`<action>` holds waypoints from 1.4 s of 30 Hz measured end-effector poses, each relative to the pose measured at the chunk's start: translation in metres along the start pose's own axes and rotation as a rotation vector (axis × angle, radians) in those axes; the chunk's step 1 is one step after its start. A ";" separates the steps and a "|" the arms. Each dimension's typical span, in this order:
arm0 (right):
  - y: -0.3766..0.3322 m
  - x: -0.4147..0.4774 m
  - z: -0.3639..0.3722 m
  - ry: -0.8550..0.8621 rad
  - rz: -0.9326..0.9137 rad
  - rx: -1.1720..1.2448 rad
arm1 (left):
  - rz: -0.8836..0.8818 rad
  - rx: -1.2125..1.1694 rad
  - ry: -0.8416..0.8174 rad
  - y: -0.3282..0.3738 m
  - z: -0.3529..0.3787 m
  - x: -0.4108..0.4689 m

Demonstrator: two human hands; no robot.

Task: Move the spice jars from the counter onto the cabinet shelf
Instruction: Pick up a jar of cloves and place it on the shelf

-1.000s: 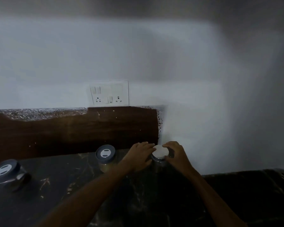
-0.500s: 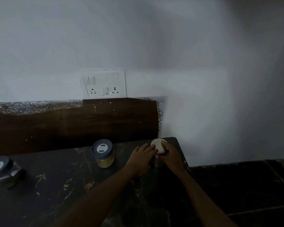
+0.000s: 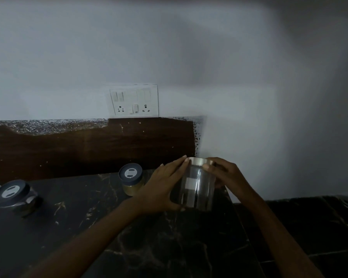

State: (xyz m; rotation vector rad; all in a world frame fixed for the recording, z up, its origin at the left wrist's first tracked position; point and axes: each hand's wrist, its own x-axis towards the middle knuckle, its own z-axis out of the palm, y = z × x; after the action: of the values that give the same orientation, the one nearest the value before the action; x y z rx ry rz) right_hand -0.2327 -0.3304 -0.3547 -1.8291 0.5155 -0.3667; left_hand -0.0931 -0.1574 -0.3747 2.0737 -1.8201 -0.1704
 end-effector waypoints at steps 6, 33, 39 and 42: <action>-0.032 -0.056 0.014 -0.076 -0.034 0.064 | 0.025 -0.321 -0.029 0.048 -0.028 -0.056; -0.050 -0.151 0.032 -0.375 -0.196 -0.341 | -0.036 -0.412 0.058 0.105 -0.032 -0.125; -0.056 -0.153 0.024 -0.442 -0.139 -0.346 | -0.071 -0.502 0.149 0.104 -0.031 -0.127; -0.052 -0.152 0.022 -0.483 -0.101 -0.285 | -0.075 -0.544 0.156 0.106 -0.032 -0.130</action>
State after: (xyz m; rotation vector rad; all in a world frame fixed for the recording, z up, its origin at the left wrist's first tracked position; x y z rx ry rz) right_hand -0.3429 -0.2200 -0.3114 -2.1347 0.1424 0.0934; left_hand -0.2011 -0.0345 -0.3278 1.7138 -1.4065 -0.4548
